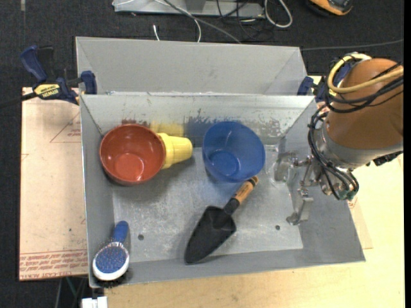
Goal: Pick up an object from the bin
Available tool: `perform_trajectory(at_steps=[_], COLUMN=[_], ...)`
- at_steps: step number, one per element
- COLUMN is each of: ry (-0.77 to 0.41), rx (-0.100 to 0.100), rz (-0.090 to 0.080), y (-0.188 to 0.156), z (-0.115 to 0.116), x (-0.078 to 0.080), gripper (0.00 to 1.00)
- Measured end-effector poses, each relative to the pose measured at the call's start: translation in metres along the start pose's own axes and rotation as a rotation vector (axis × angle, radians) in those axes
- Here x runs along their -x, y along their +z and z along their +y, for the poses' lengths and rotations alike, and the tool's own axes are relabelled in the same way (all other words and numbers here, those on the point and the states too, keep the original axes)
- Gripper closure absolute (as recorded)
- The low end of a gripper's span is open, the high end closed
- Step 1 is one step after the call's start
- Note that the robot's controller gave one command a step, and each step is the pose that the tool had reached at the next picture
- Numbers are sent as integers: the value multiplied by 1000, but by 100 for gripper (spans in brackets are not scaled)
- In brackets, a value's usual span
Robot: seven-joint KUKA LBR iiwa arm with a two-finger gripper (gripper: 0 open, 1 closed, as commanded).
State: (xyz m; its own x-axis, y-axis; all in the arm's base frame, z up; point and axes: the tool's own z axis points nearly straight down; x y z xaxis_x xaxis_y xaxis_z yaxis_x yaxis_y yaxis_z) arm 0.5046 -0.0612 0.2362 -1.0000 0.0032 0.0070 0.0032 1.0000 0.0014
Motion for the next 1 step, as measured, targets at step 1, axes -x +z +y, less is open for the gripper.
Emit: perform_trajectory(at_steps=[1], ry=[-3], rx=[-1], rz=[-8], y=[-4], z=[0], x=[1], gripper=[0])
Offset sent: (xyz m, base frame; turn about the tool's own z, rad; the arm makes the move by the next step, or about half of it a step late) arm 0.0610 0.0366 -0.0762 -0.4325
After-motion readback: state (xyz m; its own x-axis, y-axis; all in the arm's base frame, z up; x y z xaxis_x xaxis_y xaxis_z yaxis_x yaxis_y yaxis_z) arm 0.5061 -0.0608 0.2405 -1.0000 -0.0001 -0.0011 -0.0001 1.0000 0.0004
